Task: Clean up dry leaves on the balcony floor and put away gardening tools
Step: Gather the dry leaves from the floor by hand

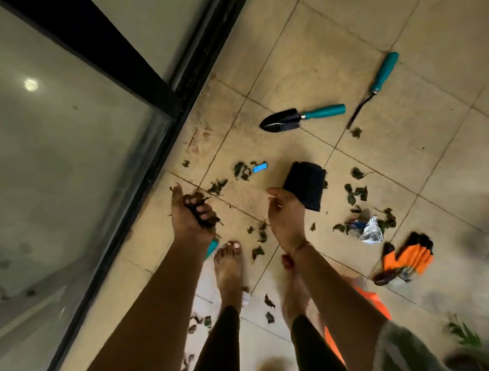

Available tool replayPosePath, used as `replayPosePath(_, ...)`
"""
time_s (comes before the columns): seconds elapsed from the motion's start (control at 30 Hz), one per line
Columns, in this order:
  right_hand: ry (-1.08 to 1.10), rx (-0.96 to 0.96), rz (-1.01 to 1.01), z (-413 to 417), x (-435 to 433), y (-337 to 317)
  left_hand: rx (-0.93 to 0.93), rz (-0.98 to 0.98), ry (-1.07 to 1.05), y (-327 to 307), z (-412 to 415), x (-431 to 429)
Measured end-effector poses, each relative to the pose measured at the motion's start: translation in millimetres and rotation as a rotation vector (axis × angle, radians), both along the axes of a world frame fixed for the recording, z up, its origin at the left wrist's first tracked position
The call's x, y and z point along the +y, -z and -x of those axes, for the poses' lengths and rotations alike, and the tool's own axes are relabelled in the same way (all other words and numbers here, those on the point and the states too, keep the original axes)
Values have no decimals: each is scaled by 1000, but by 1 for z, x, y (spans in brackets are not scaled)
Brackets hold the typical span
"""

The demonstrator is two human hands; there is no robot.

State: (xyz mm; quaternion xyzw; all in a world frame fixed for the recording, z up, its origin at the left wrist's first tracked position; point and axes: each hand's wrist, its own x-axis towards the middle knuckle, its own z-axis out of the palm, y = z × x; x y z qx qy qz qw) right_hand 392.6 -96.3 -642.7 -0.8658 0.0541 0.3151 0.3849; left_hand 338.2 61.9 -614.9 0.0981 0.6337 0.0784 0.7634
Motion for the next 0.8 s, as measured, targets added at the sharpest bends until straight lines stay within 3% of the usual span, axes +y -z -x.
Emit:
replayPosePath(0.13, -401, -44, 156, -23, 24, 88, 44, 24, -53, 53, 17, -1)
replayPosePath(0.27, -481, -64, 295, -34, 39, 150, 82, 60, -94, 94, 29, -5)
replayPosePath(0.37, -639, -198, 440, -23, 39, 177, 82, 80, -105, 111, 35, -7)
replayPosePath(0.5, -698, -318, 392, -26, 26, 188, 66, 107, -144, 118, 34, -6)
replayPosePath(0.57, -571, -267, 314, -31, 24, 188, 62, 107, -167, 117, 34, -1)
replayPosePath(0.7, -30, -244, -2, -36, 33, 169, 66, 100, -203, 111, 41, 10)
replayPosePath(0.8, -14, -311, 34, -34, 44, 164, 69, 95, -229, 106, 48, 14)
